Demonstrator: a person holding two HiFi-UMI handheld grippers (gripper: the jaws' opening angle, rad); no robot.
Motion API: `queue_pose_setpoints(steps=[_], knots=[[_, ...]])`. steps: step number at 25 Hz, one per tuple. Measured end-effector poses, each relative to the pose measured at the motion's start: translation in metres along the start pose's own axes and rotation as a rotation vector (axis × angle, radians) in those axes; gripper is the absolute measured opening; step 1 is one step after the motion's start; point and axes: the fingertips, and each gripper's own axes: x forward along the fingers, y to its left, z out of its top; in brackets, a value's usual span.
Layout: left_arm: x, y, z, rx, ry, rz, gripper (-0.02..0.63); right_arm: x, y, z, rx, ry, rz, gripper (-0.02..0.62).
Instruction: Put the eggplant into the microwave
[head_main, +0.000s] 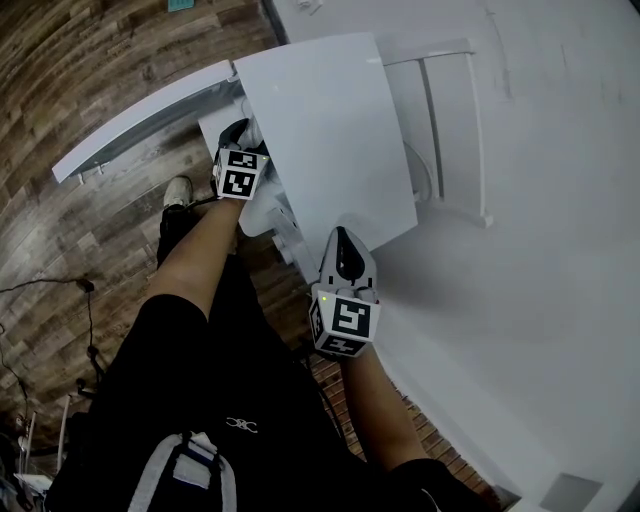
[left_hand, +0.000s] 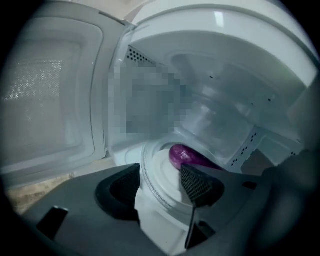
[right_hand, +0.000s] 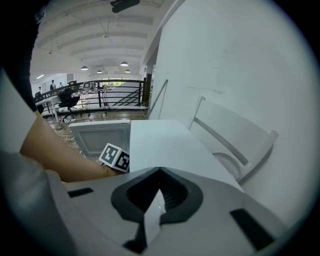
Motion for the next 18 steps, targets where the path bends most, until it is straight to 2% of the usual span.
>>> queue_pose_setpoints(steps=[2,3,4,5,7,10,14,18], knots=[[-0.012,0.007,0.005,-0.013,-0.001,0.008,0.239,0.001,0.001,0.003,0.012,-0.009,0.013,0.008],[-0.021,0.009,0.007,-0.004,0.006,0.013,0.158,0.001,0.002,0.006,0.022,-0.017,0.025,0.008],[-0.033,0.011,0.007,0.006,0.015,0.015,0.023,0.000,0.004,0.009,0.033,-0.029,0.040,0.008],[-0.046,0.011,0.007,0.007,0.021,0.011,0.000,-0.002,0.007,0.014,0.044,-0.044,0.055,0.008],[-0.077,0.010,0.013,-0.015,0.019,-0.007,0.000,-0.008,0.013,0.026,0.061,-0.084,0.080,0.008],[-0.131,0.014,0.041,-0.034,-0.036,-0.009,-0.002,-0.017,0.029,0.053,0.064,-0.163,0.117,0.008],[-0.210,-0.010,0.087,0.038,-0.094,0.005,-0.002,-0.042,0.043,0.087,0.030,-0.258,0.158,0.008],[-0.283,-0.053,0.137,0.103,-0.151,-0.006,-0.002,-0.068,0.046,0.111,0.032,-0.320,0.196,0.007]])
